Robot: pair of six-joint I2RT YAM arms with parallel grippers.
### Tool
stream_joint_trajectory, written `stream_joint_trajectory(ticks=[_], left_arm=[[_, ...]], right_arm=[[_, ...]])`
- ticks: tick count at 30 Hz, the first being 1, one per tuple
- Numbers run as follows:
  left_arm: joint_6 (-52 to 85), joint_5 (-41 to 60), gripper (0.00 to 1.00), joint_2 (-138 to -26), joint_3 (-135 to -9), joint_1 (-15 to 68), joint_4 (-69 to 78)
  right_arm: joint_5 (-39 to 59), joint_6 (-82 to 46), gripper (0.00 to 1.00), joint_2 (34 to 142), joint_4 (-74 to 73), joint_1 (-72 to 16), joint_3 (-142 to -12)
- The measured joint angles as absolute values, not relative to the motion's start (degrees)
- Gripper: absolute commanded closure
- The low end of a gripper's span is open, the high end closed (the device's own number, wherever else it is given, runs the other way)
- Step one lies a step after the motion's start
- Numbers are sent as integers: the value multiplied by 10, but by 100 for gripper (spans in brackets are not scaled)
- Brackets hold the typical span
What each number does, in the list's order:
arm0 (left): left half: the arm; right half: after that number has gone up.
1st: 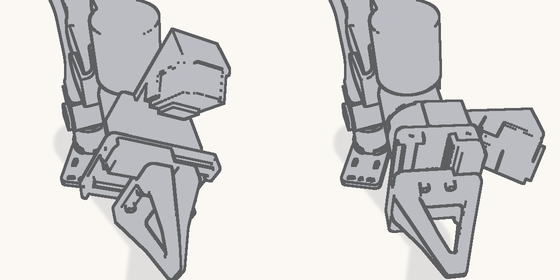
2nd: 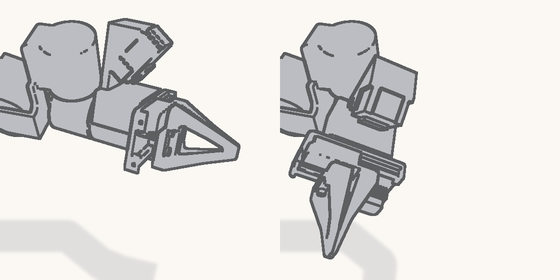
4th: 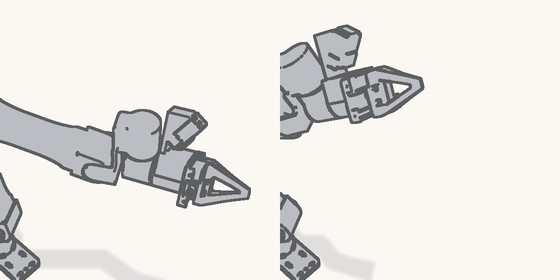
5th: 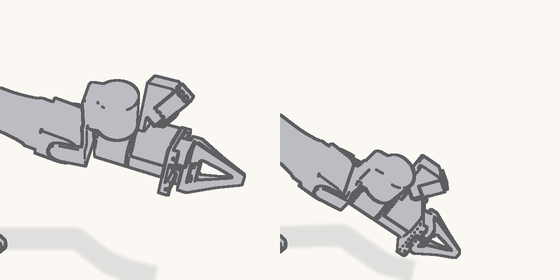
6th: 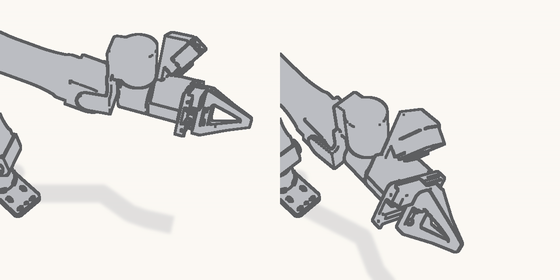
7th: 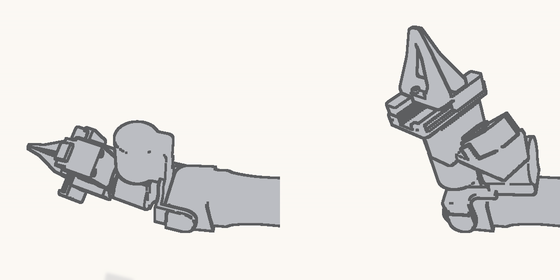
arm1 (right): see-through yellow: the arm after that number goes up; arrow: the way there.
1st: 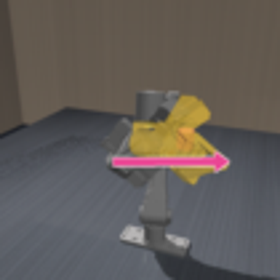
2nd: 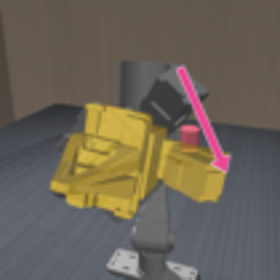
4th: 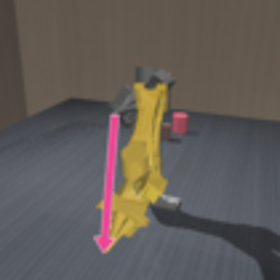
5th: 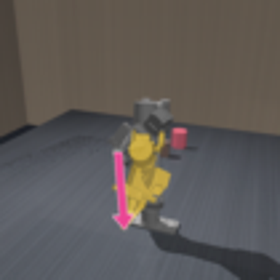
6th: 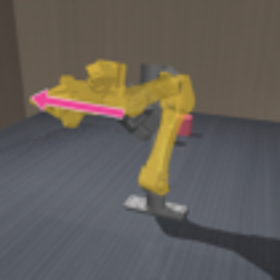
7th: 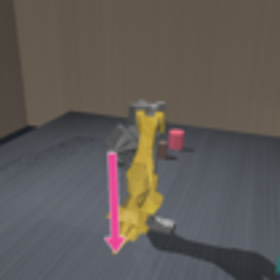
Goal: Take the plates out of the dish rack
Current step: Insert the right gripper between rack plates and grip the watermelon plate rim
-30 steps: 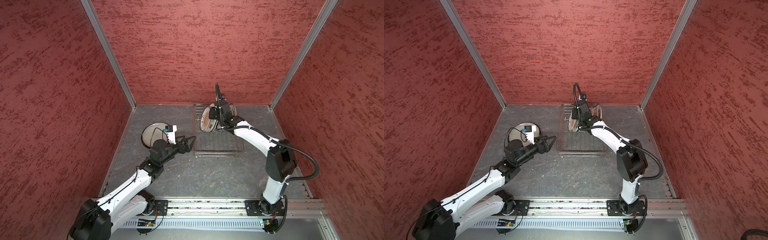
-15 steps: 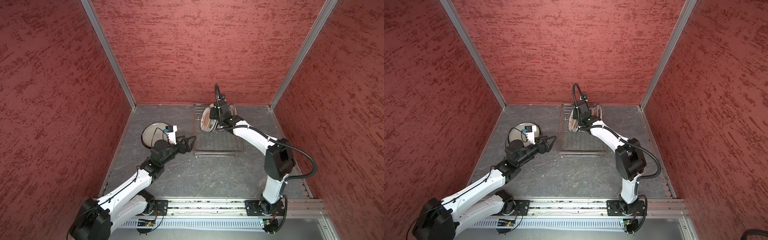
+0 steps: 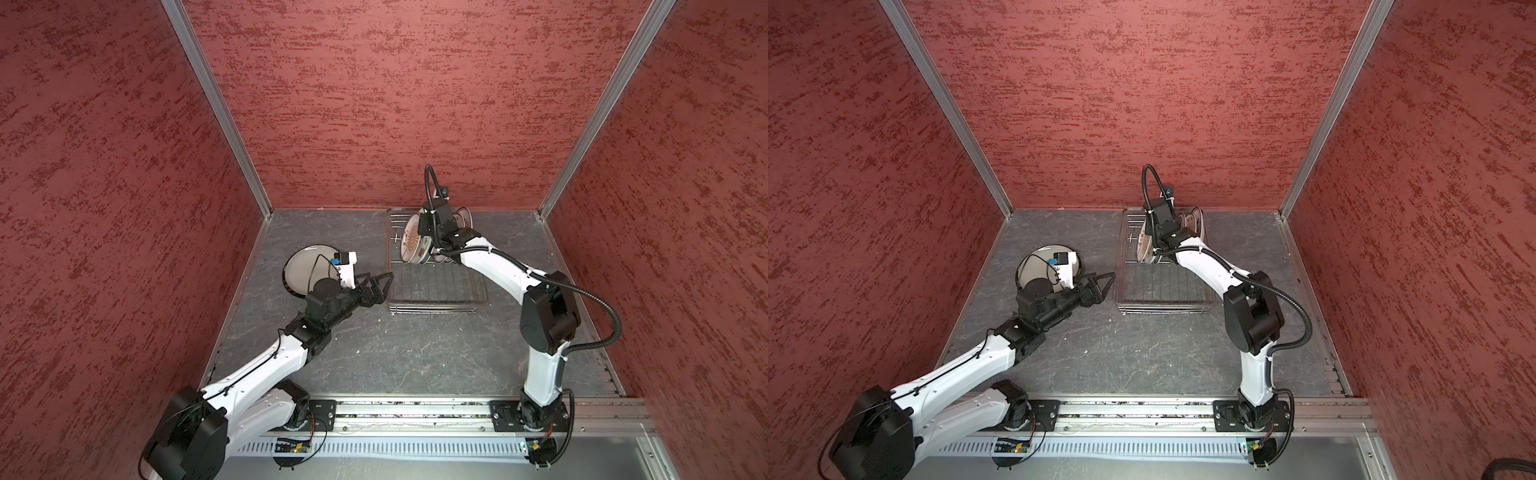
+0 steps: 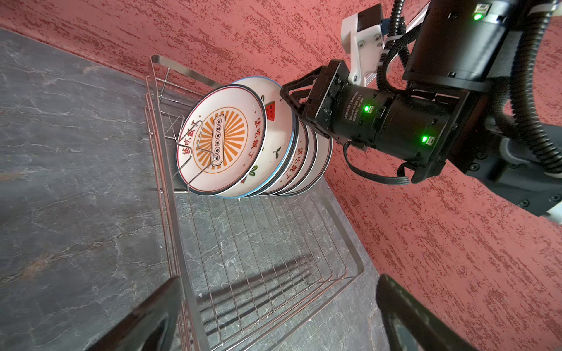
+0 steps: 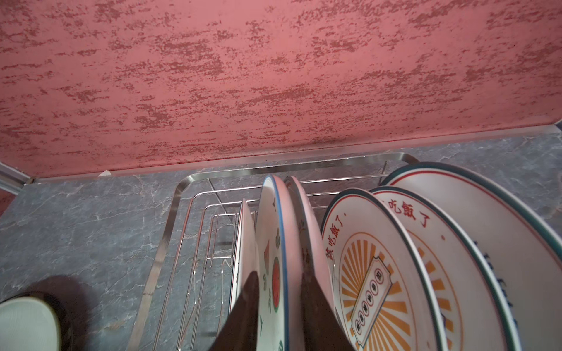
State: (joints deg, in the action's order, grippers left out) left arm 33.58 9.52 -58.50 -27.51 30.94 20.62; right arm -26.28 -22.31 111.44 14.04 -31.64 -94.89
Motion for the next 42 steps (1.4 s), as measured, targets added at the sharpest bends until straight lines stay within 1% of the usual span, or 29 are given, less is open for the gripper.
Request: stream_joint_trajectory(ticks=[9,12,14,20,26,29,35,39,42], left_arm=[[336,88,1,-615,-289,309,206],[336,88,0,-616,-290,309,206],[336,88,1,-616,-290,309,206],[336,87,0,-616,-290,309,206],[338,87,1,-623,-290,309,206],[338,86,1,-624,-290,309,206],[338,84,1,-624,-290,309,206],[338,84,0,-624,-290,309,206],[338,84,1,-624,-290,309,206]], right_arm=[[-354,-223,76,1160,182,-345,-1008],[-380,-223,79,1166,194,-351,-1011],[-388,-222,79,1167,197,-353,-1011],[-405,-222,80,1172,201,-358,-1012],[-420,-222,77,1195,217,-363,-1038],[-423,-222,73,1199,225,-364,-1038],[-423,-222,72,1200,226,-366,-1038],[-424,-223,72,1208,232,-366,-1051],[-428,-224,75,1217,236,-366,-1059]])
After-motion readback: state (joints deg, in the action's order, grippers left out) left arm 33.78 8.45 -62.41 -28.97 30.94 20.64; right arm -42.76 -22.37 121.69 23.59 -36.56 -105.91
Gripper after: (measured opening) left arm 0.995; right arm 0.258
